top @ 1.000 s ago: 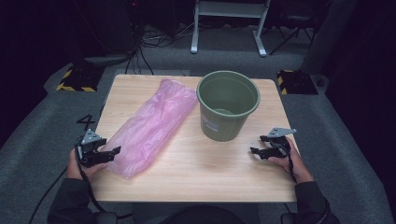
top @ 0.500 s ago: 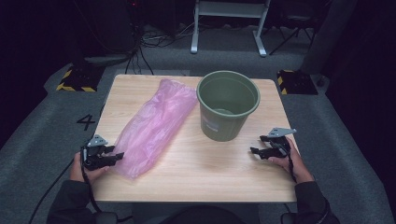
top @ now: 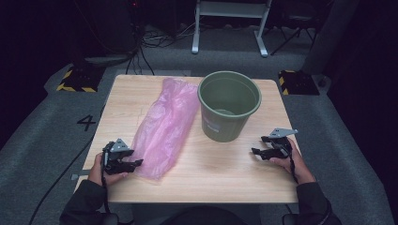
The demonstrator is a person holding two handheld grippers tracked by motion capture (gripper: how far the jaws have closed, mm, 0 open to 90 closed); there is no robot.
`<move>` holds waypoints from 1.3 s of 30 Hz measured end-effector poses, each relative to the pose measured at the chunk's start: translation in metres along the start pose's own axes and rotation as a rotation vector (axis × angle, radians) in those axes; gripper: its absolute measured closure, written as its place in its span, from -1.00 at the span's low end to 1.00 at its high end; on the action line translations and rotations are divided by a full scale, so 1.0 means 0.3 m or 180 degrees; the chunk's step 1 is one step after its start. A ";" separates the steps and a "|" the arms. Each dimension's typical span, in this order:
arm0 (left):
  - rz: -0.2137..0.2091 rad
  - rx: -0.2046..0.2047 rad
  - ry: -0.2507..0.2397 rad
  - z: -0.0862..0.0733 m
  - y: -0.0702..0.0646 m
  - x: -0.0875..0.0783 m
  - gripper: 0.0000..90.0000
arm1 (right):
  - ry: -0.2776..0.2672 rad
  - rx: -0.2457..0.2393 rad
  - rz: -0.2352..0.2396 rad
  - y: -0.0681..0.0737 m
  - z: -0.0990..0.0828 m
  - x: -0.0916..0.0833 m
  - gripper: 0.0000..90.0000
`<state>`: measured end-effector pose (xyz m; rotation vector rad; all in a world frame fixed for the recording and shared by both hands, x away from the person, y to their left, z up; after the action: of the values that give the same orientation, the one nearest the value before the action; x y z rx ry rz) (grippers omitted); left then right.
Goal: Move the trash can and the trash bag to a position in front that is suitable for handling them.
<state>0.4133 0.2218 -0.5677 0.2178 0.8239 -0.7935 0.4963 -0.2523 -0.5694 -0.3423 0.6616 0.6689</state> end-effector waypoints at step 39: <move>-0.0324 0.0663 0.0145 0.203 -0.462 0.267 -0.52 | 0.0002 0.0006 -0.0052 0.001 0.000 0.000 -0.48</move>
<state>0.3838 0.0532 -0.5681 0.3822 0.7999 -0.9741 0.4963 -0.2521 -0.5693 -0.3458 0.6596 0.6527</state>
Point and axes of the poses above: each handheld gripper's, and its own axes: x roughly forward along the jaws, z roughly out of its top, y roughly to its left, the point moved 10 cm from there along x, roughly forward along the jaws, and after that the axes turned 7 degrees about -z, right-handed, at the moved point
